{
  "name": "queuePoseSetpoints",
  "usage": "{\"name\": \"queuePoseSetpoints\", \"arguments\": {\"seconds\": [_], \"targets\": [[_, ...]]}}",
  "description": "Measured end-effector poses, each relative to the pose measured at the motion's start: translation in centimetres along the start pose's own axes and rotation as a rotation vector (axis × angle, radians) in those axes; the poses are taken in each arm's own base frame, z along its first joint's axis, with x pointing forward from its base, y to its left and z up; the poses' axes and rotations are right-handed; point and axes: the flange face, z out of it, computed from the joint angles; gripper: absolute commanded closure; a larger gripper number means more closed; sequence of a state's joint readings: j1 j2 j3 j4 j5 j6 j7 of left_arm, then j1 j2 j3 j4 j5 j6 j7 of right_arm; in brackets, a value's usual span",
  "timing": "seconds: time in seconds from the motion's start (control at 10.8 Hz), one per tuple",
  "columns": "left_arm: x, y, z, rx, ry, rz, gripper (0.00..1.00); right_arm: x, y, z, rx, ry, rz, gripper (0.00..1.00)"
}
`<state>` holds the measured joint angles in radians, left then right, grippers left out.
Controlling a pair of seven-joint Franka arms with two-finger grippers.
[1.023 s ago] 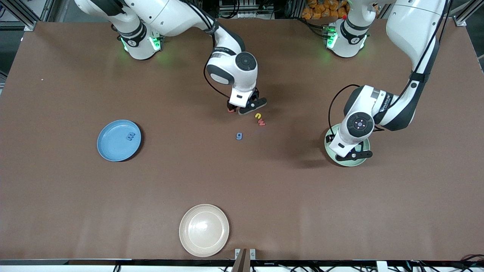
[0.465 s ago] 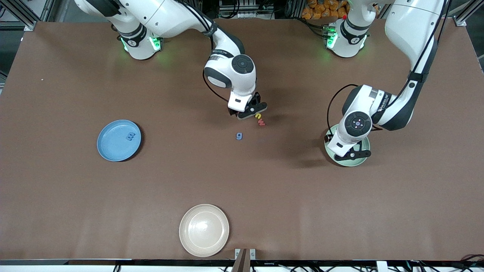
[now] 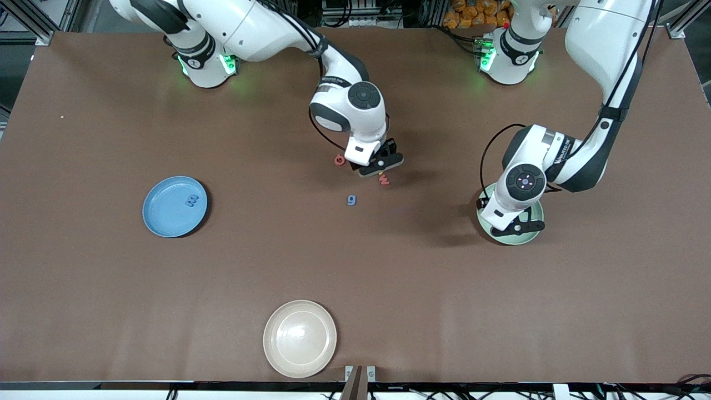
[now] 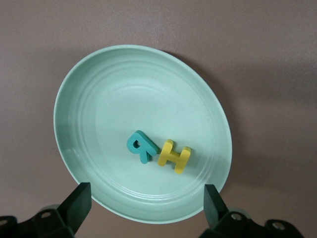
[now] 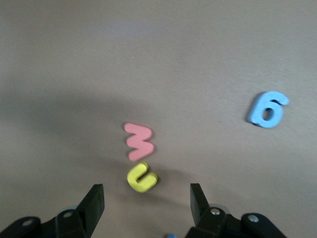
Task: Sort upper and lower case letters into plates
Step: 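Lower the right gripper onto the yellow u and grasp it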
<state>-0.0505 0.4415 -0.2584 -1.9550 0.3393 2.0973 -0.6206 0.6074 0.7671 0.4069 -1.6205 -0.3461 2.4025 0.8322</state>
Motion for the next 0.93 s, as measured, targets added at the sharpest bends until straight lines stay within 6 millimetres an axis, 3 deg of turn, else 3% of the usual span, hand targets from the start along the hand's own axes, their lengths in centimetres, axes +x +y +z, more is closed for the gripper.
{"name": "queuePoseSetpoints", "arguments": {"seconds": [0.65, 0.93], "targets": [[-0.3, 0.7, -0.1, 0.002, 0.003, -0.001, 0.00, 0.3, 0.1, 1.6, 0.003, -0.021, 0.255, 0.42], [-0.4, 0.7, -0.1, 0.003, 0.002, 0.000, 0.00, 0.2, 0.1, 1.9, 0.001, -0.027, 0.313, 0.43]]}}
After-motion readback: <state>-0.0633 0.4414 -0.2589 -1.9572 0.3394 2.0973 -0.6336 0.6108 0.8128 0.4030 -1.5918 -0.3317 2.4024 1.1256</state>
